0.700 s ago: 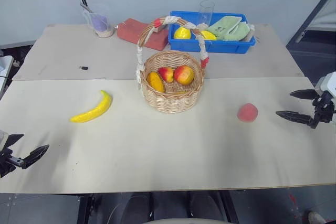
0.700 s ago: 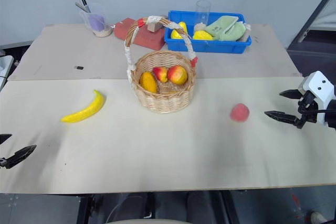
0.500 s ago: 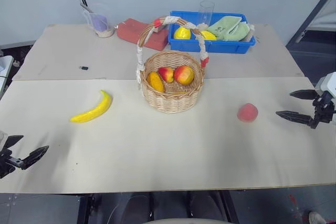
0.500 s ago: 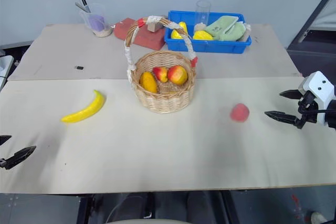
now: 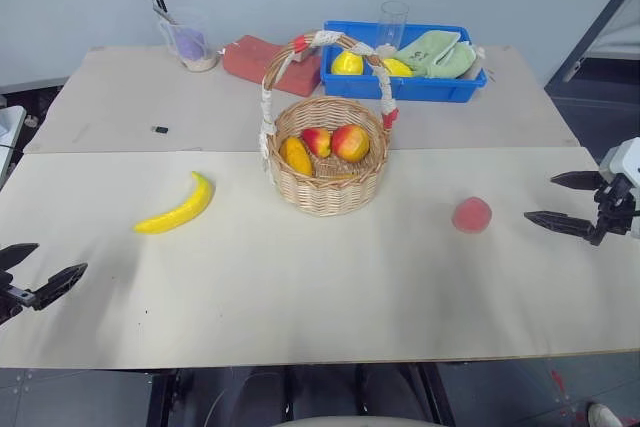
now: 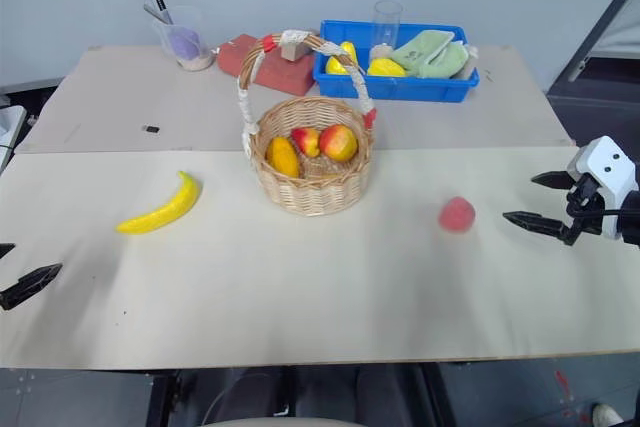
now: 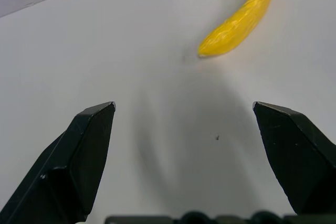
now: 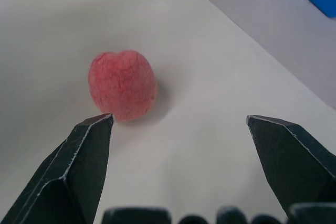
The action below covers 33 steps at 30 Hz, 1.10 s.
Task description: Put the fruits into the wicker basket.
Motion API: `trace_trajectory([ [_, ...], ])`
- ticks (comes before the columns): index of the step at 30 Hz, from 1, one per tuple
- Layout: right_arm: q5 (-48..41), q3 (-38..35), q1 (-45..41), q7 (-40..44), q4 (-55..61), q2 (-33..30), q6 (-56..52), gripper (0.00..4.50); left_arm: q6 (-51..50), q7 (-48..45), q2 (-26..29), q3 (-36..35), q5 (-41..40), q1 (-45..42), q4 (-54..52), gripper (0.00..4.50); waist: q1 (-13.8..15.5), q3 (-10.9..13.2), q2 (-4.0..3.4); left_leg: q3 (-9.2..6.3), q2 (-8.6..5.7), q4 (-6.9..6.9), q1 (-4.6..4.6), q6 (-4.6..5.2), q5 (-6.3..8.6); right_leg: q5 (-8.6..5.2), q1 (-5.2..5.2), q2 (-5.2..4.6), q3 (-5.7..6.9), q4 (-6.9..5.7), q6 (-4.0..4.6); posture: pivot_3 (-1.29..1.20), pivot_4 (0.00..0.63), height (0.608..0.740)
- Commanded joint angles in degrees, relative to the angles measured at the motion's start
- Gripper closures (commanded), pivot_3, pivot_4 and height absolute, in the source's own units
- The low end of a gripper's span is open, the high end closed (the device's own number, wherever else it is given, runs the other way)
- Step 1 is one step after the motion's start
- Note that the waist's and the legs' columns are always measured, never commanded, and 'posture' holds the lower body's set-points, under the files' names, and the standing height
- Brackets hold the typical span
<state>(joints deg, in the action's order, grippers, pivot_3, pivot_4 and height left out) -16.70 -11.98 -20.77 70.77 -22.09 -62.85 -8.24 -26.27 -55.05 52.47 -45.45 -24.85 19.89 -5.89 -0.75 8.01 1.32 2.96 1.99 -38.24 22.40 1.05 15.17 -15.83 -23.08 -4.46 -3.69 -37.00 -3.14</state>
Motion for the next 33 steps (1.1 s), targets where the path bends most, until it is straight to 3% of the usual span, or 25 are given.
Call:
trace_trajectory([
  [1, -3.87, -3.04, 0.59, 1.23, 8.26, -0.99, -3.18, 0.01, 1.04, -0.65, 1.59, 3.41, -0.19, -3.23, -2.11, 0.0, 0.02, 0.0, -0.01, -0.01, 0.0, 0.0, 0.0, 0.0, 0.0, 0.0, 0.0, 0.0, 0.0, 0.0, 0.0, 0.0, 0.15, 0.74],
  [8, -17.6, -4.85, 5.21, 5.05, 33.15, -3.19, -19.67, 0.01, 2.99, -1.65, 3.21, 14.67, 2.04, -13.64, 1.82, 0.0, 0.06, 0.0, 0.0, -0.11, 0.04, 0.0, 0.02, 0.01, 0.01, 0.0, -0.03, 0.02, 0.0, -0.08, 0.0, 0.0, 0.15, 0.74],
  [12, -25.74, -3.27, 1.12, 2.62, 41.99, -1.67, -26.98, 0.01, 6.56, -2.43, 2.64, 22.52, 5.28, -22.43, 9.71, 0.0, 0.06, 0.0, 0.02, -0.12, 0.0, 0.0, -0.03, 0.01, 0.01, 0.0, -0.01, 0.02, 0.0, -0.08, 0.0, 0.0, 0.15, 0.74],
  [23, -32.16, 0.09, -8.28, -3.53, 46.42, 3.67, -32.78, 0.01, 11.93, -4.85, -1.91, 34.56, 9.48, -36.31, 26.63, 0.0, 0.1, 0.0, 0.07, -0.2, -0.01, -0.54, 0.47, 0.22, 0.13, 0.01, -0.27, 0.09, 0.14, -0.19, -0.02, 0.0, 0.15, 0.74],
  [27, -32.28, -0.19, -7.93, -3.67, 46.49, 3.73, -32.7, 0.0, 14.04, -4.85, -2.88, 35.96, 10.43, -38.36, 29.14, 1.25, 0.21, 0.0, 0.07, -0.26, -0.03, -0.68, 0.6, 0.26, 0.15, 0.03, -0.27, 0.05, 0.23, -0.19, -0.06, 0.0, 0.15, 0.74],
  [33, -33.15, -1.08, -7.41, -4.56, 47.1, 3.9, -33.17, 0.0, 14.85, -5.73, -3.13, 36.21, 10.22, -38.2, 28.31, 4.19, 0.5, 0.0, 0.07, -0.31, -0.04, -0.72, 0.62, 0.26, 0.15, 0.05, -0.25, 0.03, 0.26, -0.19, -0.08, 0.0, 0.15, 0.74],
])
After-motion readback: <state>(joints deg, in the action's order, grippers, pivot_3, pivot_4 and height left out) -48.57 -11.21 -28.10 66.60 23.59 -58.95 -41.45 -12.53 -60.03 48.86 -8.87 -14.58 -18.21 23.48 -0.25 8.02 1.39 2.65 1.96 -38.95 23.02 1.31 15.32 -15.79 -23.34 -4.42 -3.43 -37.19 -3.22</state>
